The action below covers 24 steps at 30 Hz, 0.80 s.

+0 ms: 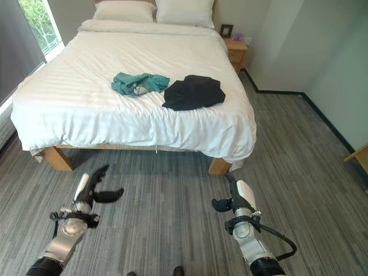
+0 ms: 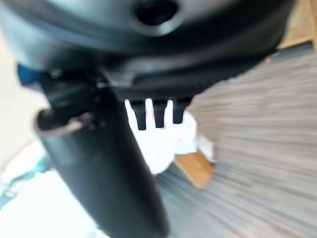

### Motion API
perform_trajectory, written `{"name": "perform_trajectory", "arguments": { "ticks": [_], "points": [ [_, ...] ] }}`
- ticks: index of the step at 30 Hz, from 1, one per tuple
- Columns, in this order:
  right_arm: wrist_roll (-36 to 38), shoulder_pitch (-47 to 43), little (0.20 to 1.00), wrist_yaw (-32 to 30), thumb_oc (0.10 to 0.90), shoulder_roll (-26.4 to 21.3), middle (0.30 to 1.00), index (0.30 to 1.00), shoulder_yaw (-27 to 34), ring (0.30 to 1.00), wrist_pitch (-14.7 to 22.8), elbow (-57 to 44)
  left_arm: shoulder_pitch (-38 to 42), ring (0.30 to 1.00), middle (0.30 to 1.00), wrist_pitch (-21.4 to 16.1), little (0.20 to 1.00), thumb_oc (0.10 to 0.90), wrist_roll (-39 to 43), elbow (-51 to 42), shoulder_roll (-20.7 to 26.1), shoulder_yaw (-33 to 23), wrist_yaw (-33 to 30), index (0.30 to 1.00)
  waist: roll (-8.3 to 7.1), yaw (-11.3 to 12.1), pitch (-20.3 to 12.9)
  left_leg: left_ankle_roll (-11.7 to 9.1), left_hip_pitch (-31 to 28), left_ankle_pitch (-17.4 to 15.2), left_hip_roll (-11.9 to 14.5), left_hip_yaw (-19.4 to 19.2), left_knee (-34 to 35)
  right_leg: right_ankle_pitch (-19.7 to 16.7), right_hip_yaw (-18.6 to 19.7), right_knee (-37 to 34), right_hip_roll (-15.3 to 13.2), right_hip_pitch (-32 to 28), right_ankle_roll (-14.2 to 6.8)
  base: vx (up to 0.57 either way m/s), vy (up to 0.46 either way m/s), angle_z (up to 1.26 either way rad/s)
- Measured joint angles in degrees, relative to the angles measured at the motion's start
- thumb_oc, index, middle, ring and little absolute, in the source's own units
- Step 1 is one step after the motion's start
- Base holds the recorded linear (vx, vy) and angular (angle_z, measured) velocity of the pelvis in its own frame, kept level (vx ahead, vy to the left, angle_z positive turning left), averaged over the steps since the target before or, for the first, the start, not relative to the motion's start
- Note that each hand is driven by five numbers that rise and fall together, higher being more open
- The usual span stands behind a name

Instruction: Pick up bed clothes into laundry basket.

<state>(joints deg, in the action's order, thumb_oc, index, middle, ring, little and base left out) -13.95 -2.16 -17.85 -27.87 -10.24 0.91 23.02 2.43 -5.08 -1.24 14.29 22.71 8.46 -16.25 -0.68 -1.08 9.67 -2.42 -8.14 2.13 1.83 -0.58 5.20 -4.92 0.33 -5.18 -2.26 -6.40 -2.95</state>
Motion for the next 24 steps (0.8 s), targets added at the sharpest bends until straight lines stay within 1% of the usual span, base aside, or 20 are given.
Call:
{"name": "perform_trajectory", "arguments": {
  "ticks": [2,5,7,9,10,11,12,13,14,15,16,17,18,19,20,21,22,23,24],
  "points": [
    [-0.6,2.18,0.9,-0.01,0.8,-0.05,0.9,0.9,0.64,0.9,0.11,-2.88,-0.86,0.9,0.9,-0.42,0.9,0.8,-0.13,-3.69,0.0,-1.01,-0.97,0.9,0.13,0.03,0.42,0.0,-0.04,0.0,0.16,0.08,0.01,0.01,0.08,0.0,0.15,-0.03,-0.01,0.0,0.0,0.0],
    [-0.77,2.74,0.9,-0.02,0.8,-0.05,0.9,0.9,0.84,0.9,0.8,-4.28,-2.47,0.9,0.9,-0.9,0.9,0.8,-0.63,-5.48,-0.61,-2.33,-3.03,0.9,-0.22,0.09,1.12,0.01,-0.57,-0.01,0.16,-0.28,0.13,-0.04,0.71,0.02,0.23,0.11,0.02,-0.04,-0.014,-0.11],
    [-1.13,2.75,0.9,0.04,0.8,-0.4,0.9,0.9,0.86,0.9,0.83,-5.4,-3.36,0.9,0.9,-0.9,0.9,0.8,-0.62,-5.91,-0.94,-2.76,-3.2,0.9,-0.04,0.45,2.15,0.36,-0.3,-0.25,0.38,-0.87,0.13,0.23,1.6,3.22,0.54,2.55,-0.77,-0.03,-0.03,-0.25],
    [-1.92,1.93,0.9,0.15,0.8,-0.76,0.9,0.9,0.83,0.9,1.13,-6.83,-4.12,0.9,0.9,-0.88,0.9,0.8,-0.69,-5.97,-0.76,-3.64,-3.19,0.9,0.0,0.47,4.24,0.26,0.43,-0.47,0.65,-1.36,0.12,1.21,1.47,8.16,0.63,6.25,-2.15,0.09,-0.059,-0.28],
    [-2.65,1.99,0.9,0.18,0.8,-0.83,0.9,0.9,0.85,0.9,1.14,-8.17,-4.94,0.9,0.9,-0.64,0.9,0.8,-0.73,-5.46,-0.86,-4.28,-3.19,0.9,-0.83,0.38,5.54,0.44,0.74,-0.21,0.47,-1.72,0.0,2.21,1.41,9.34,0.04,7.57,-2.99,0.19,-0.108,-0.31],
    [-3.09,1.96,0.9,0.26,0.8,-0.97,0.9,0.9,0.88,0.9,1.16,-8.64,-5.45,0.9,0.9,-0.64,0.9,0.8,-1.21,-5.15,-0.9,-4.39,-3.19,0.9,-0.9,0.38,5.95,0.42,0.86,-0.23,0.48,-1.57,-0.05,3.69,0.82,10.44,-0.03,8.89,-3.47,0.34,-0.242,-0.2],
    [-3.24,2.21,0.9,0.25,0.8,-1.06,0.9,0.9,1.25,0.9,1.16,-9.73,-5.84,0.9,0.9,-0.58,0.9,0.8,-1.31,-5.09,-0.77,-4.39,-3.18,0.9,-0.97,0.35,6.47,0.42,1.22,-0.19,0.59,-1.34,-0.06,4.03,-0.62,10.89,-0.17,9.75,-3.22,0.22,-0.208,-0.03],
    [-3.13,2.56,0.9,0.33,0.8,-1.02,0.9,0.9,1.65,0.9,1.16,-10.77,-6.24,0.9,0.9,-0.3,0.9,0.8,-1.3,-5.03,-0.93,-4.49,-3.1,0.9,-1.27,0.31,6.61,0.19,1.76,-0.18,0.61,-0.55,0.09,3.69,-0.71,10.23,-0.32,9.45,-2.71,0.21,-0.206,0.26],
    [-2.89,3.8,0.9,0.36,0.8,-0.75,0.9,0.9,2.44,0.9,1.06,-12.62,-6.58,0.9,0.9,-0.17,0.9,0.8,-1.26,-4.67,-1.67,-4.72,-3.05,0.9,-1.25,-0.11,6.65,0.01,2.0,-0.17,0.69,0.65,0.2,3.51,-0.82,10.1,-0.12,8.95,-2.19,0.14,-0.21,0.58],
    [-1.81,6.61,0.9,0.43,0.8,-0.58,0.9,0.9,3.83,0.9,1.42,-16.86,-7.0,0.9,0.9,0.24,0.9,0.8,-1.17,-4.02,-2.58,-4.39,-3.03,0.9,-1.05,-0.07,6.49,-0.67,2.36,0.07,1.4,1.54,-0.2,3.03,-0.98,7.4,0.86,7.68,-0.32,0.06,-0.141,0.54],
    [0.22,6.01,0.9,0.49,0.8,-0.25,0.9,0.9,3.88,0.9,2.4,-17.13,-7.36,0.9,0.9,0.36,0.9,0.8,-0.47,-3.76,-2.51,-4.36,-3.04,0.9,-0.89,0.58,6.68,-1.75,3.0,0.99,2.33,1.47,-1.77,2.91,-1.39,6.35,1.7,7.0,0.52,0.04,-0.236,0.35],
    [2.1,5.24,0.9,0.49,0.8,1.06,0.9,0.9,4.15,0.9,2.48,-17.29,-7.37,0.9,0.9,0.4,0.9,0.8,0.24,-3.54,-2.4,-4.46,-3.04,0.9,-1.69,0.9,7.05,-2.17,4.92,-0.02,2.17,1.36,-6.04,2.74,-1.23,5.71,1.74,6.85,1.18,-0.04,-0.151,-0.02],
    [4.22,4.5,0.9,0.49,0.8,1.63,0.9,0.9,4.26,0.9,3.0,-17.32,-7.36,0.9,0.9,0.41,0.9,0.8,1.3,-3.41,-2.53,-4.29,-3.03,0.9,-2.12,2.2,7.3,-2.91,7.22,-0.97,2.08,1.33,-11.25,2.11,-1.23,5.22,2.19,6.46,2.92,0.0,-0.219,0.06],
    [7.31,3.38,0.9,0.6,0.8,1.99,0.9,0.9,4.68,0.9,4.14,-17.29,-6.34,0.9,0.9,0.41,0.9,0.8,2.55,-3.24,-2.76,-4.04,-3.03,0.9,-3.3,3.29,8.1,-3.66,14.59,-1.5,1.25,2.73,-24.44,2.18,-1.29,5.66,1.65,7.14,4.57,0.08,-0.107,-0.07],
    [9.84,1.9,0.9,0.69,0.8,2.24,0.9,0.9,4.71,0.9,4.45,-17.01,-5.97,0.9,0.9,0.34,0.9,0.8,3.8,-3.24,-3.44,-4.23,-3.23,0.9,-3.57,4.26,9.14,-3.31,18.77,-0.55,1.1,3.31,-33.34,2.29,-0.5,6.62,1.99,7.11,5.88,0.15,-0.034,-0.22],
    [12.06,0.3,0.9,0.8,0.8,2.77,0.9,0.9,4.62,0.9,4.44,-16.71,-6.1,0.9,0.9,0.36,0.9,0.8,4.91,-2.99,-3.98,-4.06,-3.57,0.9,-3.3,5.21,9.74,-2.09,21.99,0.65,1.08,4.47,-40.69,2.37,0.28,7.06,2.55,6.42,6.71,0.18,0.046,-0.5],
    [14.03,-1.05,0.9,0.76,0.8,3.98,0.9,0.9,4.62,0.9,4.5,-16.76,-6.55,0.9,0.9,0.39,0.9,0.8,6.16,-2.91,-4.42,-3.68,-3.57,0.9,-2.97,6.05,10.11,-1.64,24.09,-1.46,-0.68,6.06,-44.74,2.49,1.48,6.62,3.04,5.19,6.76,0.22,0.039,-0.6],
    [14.98,-1.75,0.9,0.74,0.8,4.36,0.9,0.9,4.52,0.9,4.82,-16.99,-6.63,0.9,0.9,0.37,0.9,0.8,6.76,-2.99,-4.5,-2.98,-3.56,0.9,-3.03,6.62,10.13,-0.53,24.22,-2.83,-3.21,7.16,-43.75,2.78,2.36,6.55,2.96,5.14,6.8,0.26,0.034,-0.54],
    [15.27,-2.63,0.9,0.83,0.8,4.34,0.9,0.9,4.37,0.9,5.17,-17.09,-6.59,0.9,0.9,0.27,0.9,0.8,6.89,-3.3,-4.69,-2.72,-3.49,0.9,-2.93,6.73,10.11,-0.47,24.62,-3.37,-5.4,7.4,-39.71,2.8,2.91,6.18,2.97,5.0,6.77,0.21,0.023,-0.45]
  ]
}}
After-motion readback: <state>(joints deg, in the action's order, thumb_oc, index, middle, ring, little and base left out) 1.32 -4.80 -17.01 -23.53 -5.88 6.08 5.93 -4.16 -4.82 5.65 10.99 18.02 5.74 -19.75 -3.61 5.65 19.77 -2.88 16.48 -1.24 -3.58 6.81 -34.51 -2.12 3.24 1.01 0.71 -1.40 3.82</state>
